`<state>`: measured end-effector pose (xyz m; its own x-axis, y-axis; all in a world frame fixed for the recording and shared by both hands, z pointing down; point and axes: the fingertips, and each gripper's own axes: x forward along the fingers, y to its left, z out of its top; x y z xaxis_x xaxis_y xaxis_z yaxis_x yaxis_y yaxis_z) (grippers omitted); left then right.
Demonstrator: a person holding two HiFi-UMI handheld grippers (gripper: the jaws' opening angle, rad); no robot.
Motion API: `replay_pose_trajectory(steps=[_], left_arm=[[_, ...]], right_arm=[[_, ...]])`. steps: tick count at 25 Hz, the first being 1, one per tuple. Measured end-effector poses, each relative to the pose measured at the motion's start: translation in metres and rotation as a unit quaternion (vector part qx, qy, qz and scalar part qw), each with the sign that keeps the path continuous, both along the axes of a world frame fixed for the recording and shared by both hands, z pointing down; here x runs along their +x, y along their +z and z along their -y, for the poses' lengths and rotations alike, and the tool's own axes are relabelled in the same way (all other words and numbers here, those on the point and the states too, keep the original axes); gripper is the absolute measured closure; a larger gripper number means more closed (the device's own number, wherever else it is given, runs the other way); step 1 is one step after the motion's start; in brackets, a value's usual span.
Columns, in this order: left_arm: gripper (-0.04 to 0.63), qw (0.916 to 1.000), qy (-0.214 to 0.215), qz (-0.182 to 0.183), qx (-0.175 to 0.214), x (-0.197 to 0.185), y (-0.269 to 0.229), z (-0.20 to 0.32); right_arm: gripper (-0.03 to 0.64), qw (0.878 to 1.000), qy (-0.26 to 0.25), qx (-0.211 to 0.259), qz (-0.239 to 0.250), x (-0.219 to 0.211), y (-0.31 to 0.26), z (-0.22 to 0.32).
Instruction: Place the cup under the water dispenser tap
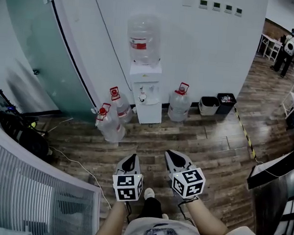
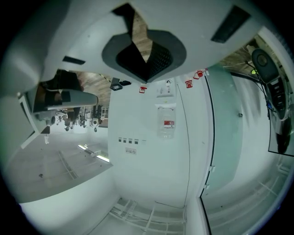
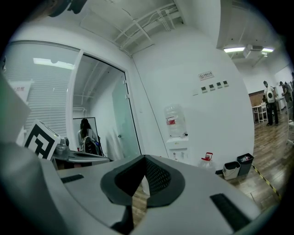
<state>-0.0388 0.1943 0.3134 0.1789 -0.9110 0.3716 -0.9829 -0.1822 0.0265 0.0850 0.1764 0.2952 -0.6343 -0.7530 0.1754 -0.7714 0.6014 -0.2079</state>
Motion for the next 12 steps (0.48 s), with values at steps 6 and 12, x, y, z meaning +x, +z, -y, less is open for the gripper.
replay_pose_trajectory(steps=[6, 12], left_arm=[[0.545, 1.0000, 0.000, -0.002, 0.003, 0.008, -0.001, -0.010], [0.545, 1.0000, 0.004, 0.001, 0.005, 0.017, -0.003, -0.015]], right_arm=[[0.597, 1.000, -0.006, 0.003, -0.001, 0.004, -0.001, -0.014], [0.597, 1.000, -0.010, 0.004, -0.001, 0.007, -0.001, -0.019]])
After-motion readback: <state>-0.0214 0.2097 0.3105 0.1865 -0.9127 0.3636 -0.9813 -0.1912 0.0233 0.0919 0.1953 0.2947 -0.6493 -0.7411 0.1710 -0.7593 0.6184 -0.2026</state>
